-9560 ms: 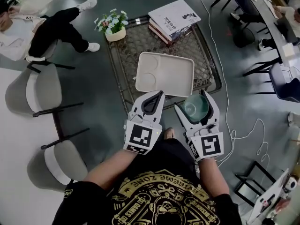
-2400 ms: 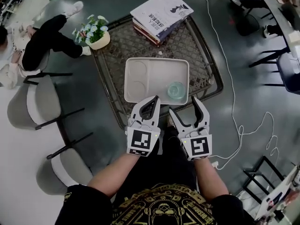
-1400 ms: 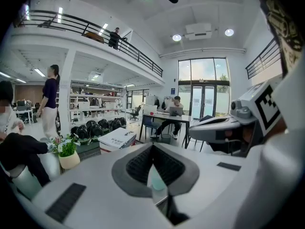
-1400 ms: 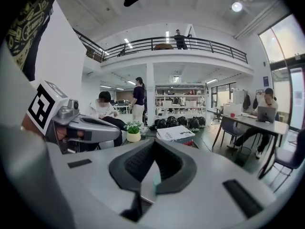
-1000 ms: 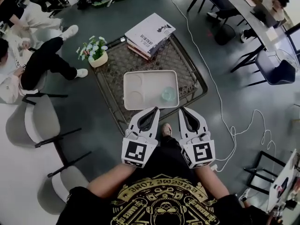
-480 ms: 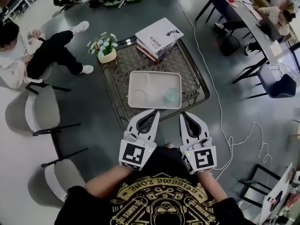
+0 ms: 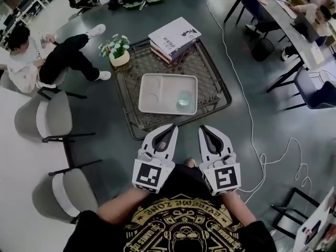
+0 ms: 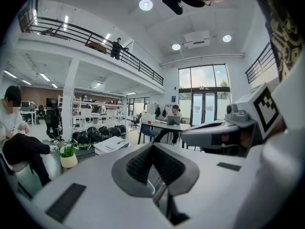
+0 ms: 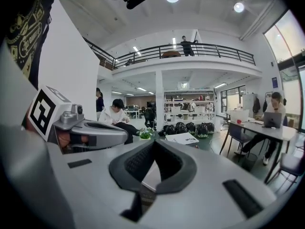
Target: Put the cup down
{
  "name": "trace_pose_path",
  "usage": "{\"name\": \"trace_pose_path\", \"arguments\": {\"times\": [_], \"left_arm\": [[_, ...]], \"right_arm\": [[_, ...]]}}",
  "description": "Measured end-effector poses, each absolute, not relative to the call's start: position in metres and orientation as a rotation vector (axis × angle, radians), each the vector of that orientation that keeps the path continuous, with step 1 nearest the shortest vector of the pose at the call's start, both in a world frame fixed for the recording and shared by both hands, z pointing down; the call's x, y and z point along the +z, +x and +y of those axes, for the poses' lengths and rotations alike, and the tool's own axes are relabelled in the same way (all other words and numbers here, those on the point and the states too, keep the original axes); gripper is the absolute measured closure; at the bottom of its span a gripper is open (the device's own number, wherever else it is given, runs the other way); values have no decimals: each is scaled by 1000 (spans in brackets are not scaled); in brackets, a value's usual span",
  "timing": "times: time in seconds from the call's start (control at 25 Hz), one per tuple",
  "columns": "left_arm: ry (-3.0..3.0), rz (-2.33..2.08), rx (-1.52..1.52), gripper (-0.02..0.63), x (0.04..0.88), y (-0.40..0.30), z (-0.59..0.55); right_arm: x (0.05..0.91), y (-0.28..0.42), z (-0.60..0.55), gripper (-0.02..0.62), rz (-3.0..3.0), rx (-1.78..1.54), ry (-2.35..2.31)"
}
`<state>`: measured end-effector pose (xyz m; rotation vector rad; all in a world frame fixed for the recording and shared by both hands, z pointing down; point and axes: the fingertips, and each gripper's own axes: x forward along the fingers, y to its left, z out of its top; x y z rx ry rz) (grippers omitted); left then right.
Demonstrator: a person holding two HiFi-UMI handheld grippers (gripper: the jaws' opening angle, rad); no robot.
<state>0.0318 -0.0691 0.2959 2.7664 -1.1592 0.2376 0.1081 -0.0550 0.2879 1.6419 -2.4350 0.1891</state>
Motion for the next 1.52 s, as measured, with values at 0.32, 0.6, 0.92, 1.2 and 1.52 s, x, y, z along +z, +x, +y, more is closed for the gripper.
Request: {"name": "trace_pose_path", "arguments": {"times": [0.32, 0.6, 0.92, 1.2, 1.52], "left_arm": [[2774, -1278, 262, 618, 289, 67, -26], [2736, -1344, 277, 618, 290, 68, -5], [2765, -1329, 294, 618, 285, 47, -11], [2792, -1292, 281, 618, 284, 38, -24], [2812, -1243, 287, 618, 289, 37, -30]], "right_arm": [[288, 130, -14, 589, -2557, 193, 1545], [289, 131, 5, 589, -2587, 212, 1471], [278, 118, -4, 589, -2556, 176, 1527], [280, 109, -12, 591, -2515, 186, 1555], [285, 104, -15, 592, -2502, 200, 1568]]}}
